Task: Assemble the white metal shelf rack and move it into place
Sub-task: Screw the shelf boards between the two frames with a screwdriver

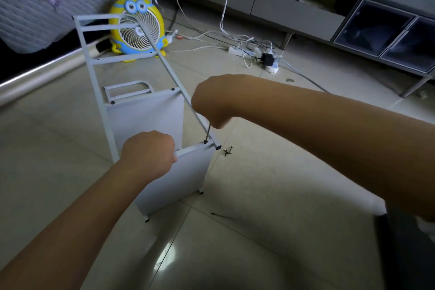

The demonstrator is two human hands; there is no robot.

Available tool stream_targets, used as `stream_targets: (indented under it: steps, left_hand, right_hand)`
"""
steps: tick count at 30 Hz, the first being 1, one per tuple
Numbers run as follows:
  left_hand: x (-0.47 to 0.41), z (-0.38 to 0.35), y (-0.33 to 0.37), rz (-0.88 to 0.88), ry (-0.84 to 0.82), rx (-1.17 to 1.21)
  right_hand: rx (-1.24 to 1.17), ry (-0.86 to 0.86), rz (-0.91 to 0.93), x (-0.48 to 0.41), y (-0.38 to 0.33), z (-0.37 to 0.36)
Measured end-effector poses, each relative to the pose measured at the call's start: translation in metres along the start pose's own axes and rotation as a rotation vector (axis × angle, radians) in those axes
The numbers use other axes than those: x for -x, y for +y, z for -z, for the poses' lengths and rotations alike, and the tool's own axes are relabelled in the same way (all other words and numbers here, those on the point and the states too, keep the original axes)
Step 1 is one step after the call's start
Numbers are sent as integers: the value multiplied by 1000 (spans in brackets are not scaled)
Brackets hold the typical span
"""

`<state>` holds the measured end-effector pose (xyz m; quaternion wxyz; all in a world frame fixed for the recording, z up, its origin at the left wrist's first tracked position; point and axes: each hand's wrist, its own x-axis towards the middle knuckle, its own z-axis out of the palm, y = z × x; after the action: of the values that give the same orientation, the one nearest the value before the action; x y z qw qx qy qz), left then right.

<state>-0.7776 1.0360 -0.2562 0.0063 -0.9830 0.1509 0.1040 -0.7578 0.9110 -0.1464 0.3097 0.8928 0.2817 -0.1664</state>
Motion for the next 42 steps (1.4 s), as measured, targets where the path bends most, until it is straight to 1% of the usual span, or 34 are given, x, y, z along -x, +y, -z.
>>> stream_targets:
  steps: [6, 9, 13, 16, 18, 20, 24, 25, 27, 29, 30, 32, 33, 34, 35, 36, 37, 38, 40, 42]
  left_hand:
    - [-2, 0, -2, -10, 4, 28]
    - [-4, -1, -2, -8, -8, 35]
    - [-5, 0, -3, 0, -18, -18]
    - [-6, 2, -2, -16, -54, -48]
    - [-6, 4, -2, -24, -64, -64]
    - [-6, 4, -3, -13, -60, -57]
    - [-9, 5, -5, 0, -50, -41]
    - [-9, 4, -5, -3, -52, -34]
    - [-9, 3, -5, -7, -55, -20]
    - [-9, 2, -5, -7, -41, -1]
    - [-9, 1, -7, 0, -29, 7]
    - [-8, 1, -10, 12, -4, 24]
    - [-7, 0, -11, 11, 8, 36]
    - [-6, -2, -12, 7, 17, 43]
    - [-4, -4, -14, 0, 28, 41]
    - [-1, -7, -15, -10, 45, 31]
    - [2, -10, -16, -25, 63, 19]
    - [5, -14, -16, -46, 82, 8]
    - [9, -18, -17, -85, 104, -11]
    - [9, -20, -18, -110, 109, -33]
  right_hand:
    - [134, 77, 100, 11, 4, -4]
    - [205, 55, 113, 13, 4, -4]
    - [297, 14, 134, 11, 6, -7]
    - [313, -21, 151, 6, 4, -8]
    - [281, -25, 156, -1, 3, -7]
    - [247, -40, 107, -8, 4, -6]
    - [161, -162, 40, -22, 8, -5]
    - [137, -214, 28, -25, 6, -2]
    - [56, -322, -55, -37, -2, 4]
    - [-98, -318, -161, -59, -6, 7]
    - [-143, -305, -171, -64, -6, 7]
    - [-151, -338, -94, -74, 2, 3]
    - [-177, -401, -67, -73, 4, 1]
    - [-237, -457, -97, -68, 5, 3]
    - [-233, -487, -117, -59, 5, 7]
    - [-228, -477, -123, -48, 7, 9]
    - [-198, -426, -106, -37, 8, 8]
    - [-130, -346, -84, -29, 10, 5]
    - [-79, -154, -39, -14, 9, -2]
    - [-50, -73, 10, -7, 9, -7]
